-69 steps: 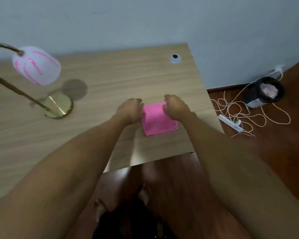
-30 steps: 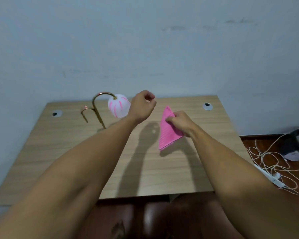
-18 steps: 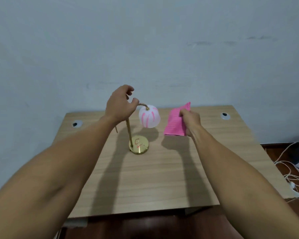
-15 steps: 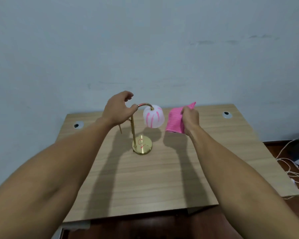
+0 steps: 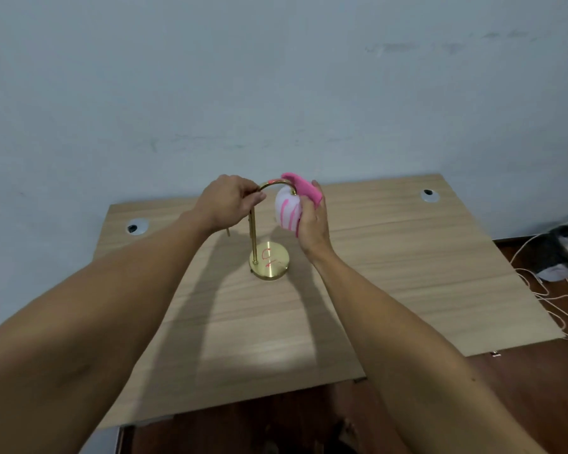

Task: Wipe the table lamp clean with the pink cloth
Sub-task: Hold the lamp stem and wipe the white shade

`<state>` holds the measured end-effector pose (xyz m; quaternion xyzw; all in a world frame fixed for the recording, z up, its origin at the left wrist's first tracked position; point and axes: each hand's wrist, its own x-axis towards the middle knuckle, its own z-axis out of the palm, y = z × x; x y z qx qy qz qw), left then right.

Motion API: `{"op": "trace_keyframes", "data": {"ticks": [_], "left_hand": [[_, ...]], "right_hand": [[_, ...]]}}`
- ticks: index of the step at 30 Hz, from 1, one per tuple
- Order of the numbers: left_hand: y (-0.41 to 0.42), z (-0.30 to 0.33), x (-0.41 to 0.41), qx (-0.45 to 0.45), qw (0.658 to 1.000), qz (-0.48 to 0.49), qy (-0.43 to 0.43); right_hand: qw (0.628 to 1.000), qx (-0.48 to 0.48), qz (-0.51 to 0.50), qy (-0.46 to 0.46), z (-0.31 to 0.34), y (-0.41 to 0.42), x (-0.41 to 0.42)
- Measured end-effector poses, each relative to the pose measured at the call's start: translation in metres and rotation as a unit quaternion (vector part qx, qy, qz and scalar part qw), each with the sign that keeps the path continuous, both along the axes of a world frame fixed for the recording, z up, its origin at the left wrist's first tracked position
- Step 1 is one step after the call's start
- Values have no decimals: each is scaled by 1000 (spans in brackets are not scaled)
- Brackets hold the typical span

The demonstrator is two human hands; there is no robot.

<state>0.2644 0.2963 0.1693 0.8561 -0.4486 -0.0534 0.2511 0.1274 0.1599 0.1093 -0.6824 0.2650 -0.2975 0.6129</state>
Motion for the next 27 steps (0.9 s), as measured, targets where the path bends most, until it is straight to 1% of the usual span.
{"op": "trace_keyframes", "data": {"ticks": [1,2,3,5,6,7,9,10,11,12,14,17,19,21,22,23,25,26,27], "left_hand": [[-1,0,1,-3,1000,-1,-3],[-1,0,1,-8,1000,-1,-7],[-2,-2,0,-12,1000,-3,-9],[-1,-3,-1,-15,1000,-3,-6],[-1,-3,-2,-15,1000,-3,-4],[0,-4,-1,-17,1000,-3,-2],[1,-4,0,-15,1000,-1,-3],[2,-3,0,-12,1000,-1,-5],[1,-2,0,-12,1000,-3,-5],[1,-2,-1,-13,1000,-5,-3],[1,-3,-2,-19,1000,-6,-1],[-1,-4,-2,-23,1000,-4,1],[-1,-5,-1,-22,1000,-4,2],[-1,-5,0,-22,1000,-5,4],[0,-5,0,-22,1000,-5,5],[1,-5,0,-22,1000,-5,5],[1,-5,-1,-23,1000,-7,4],[1,-5,-2,-24,1000,-7,4],[0,-5,-2,-26,1000,-7,5]], "right_hand": [[999,17,-2,-30,1,0,4],[998,47,-23,-41,3,-3,8],[993,105,-47,-37,8,-5,12],[976,204,-73,14,11,-13,15],[973,216,-67,34,9,-16,14],[979,189,-57,45,7,-17,14],[998,50,-28,24,3,-12,15],[999,-22,-10,32,-2,-9,16],[996,-71,-4,52,-8,-5,14],[994,-92,-3,66,-10,0,9],[994,-88,-15,61,-16,8,-4],[997,-43,-62,-1,-14,12,-11],[996,-41,-75,-35,-5,16,-5],[996,-40,-83,-9,0,16,2],[995,-54,-77,20,0,15,1],[993,-88,-59,44,-2,16,-3],[984,-172,-15,52,-14,16,-13],[982,-186,-7,44,-20,17,-17],[984,-172,-19,39,-25,19,-21]]}}
